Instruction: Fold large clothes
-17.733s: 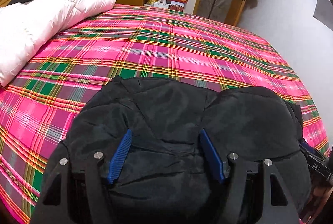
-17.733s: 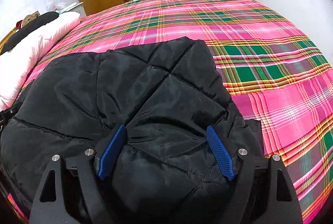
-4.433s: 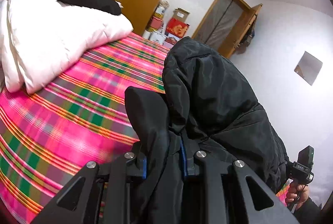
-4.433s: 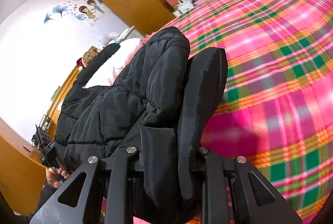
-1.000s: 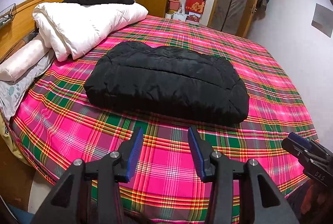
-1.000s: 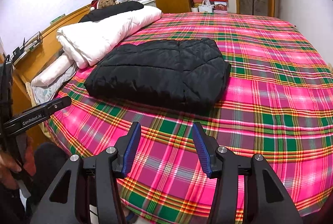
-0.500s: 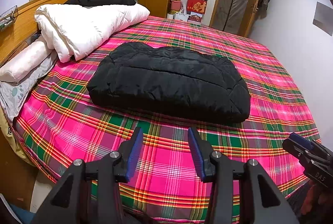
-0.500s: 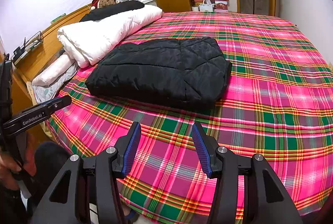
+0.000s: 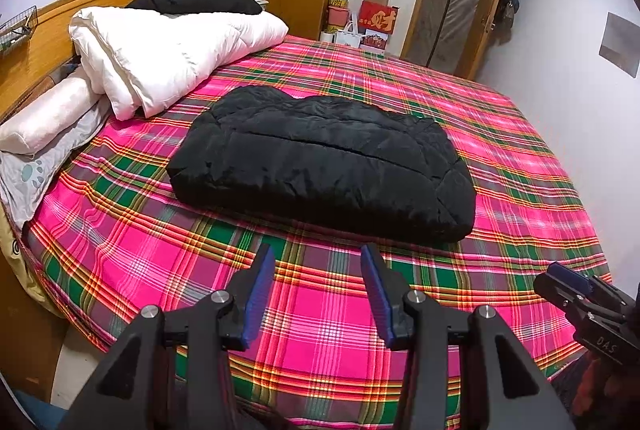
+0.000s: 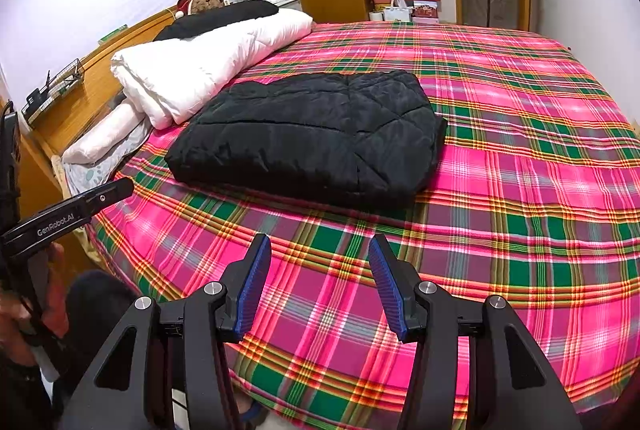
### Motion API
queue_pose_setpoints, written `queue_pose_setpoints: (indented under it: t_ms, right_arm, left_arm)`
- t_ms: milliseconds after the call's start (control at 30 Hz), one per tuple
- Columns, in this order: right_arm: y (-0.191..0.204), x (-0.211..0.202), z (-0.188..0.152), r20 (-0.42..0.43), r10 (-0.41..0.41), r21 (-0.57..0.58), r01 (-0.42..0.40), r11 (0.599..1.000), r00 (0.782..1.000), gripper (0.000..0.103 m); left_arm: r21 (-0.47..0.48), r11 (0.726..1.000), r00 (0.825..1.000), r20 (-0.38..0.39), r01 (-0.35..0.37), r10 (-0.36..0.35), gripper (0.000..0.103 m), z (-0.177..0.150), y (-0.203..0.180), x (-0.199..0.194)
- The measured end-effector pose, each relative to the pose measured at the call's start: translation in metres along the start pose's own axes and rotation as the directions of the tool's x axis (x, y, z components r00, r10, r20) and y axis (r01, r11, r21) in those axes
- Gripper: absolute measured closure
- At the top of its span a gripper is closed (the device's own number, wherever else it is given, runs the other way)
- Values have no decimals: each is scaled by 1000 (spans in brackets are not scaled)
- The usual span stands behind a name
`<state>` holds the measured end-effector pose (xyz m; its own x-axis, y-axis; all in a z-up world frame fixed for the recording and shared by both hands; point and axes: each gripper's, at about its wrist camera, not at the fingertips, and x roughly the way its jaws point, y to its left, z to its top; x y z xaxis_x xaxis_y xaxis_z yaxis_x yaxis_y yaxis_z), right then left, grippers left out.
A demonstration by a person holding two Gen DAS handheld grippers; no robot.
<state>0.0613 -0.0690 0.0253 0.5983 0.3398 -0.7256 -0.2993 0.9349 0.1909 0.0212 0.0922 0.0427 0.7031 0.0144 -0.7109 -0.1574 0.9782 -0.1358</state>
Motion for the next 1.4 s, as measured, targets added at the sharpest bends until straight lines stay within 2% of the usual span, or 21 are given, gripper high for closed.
queue_pose_setpoints:
  t_ms: [367,1100,1233,1400]
  right_arm:
    - [0,2,-2,-7,1,-2,-1,1000,1000,51]
    - [-3,-2,1,1,-2,-1,2,1000,1000,51]
    - [-4,-6,1,8,-2,2,2,1000,1000,51]
    - [-5,-12,1,21,-1,7,1,1000,1000,51]
  left_arm:
    - [-1,1000,1000,17,-10,10,56,-1,-3,-6]
    - [-4,1000,1000,-13,-2,2,56,-3,-8,-4]
    - [-23,998,999,0,-53,53,56,-3,-6,-7]
    - [-26,999,999,5,-48,48,56,-2,-5,-12]
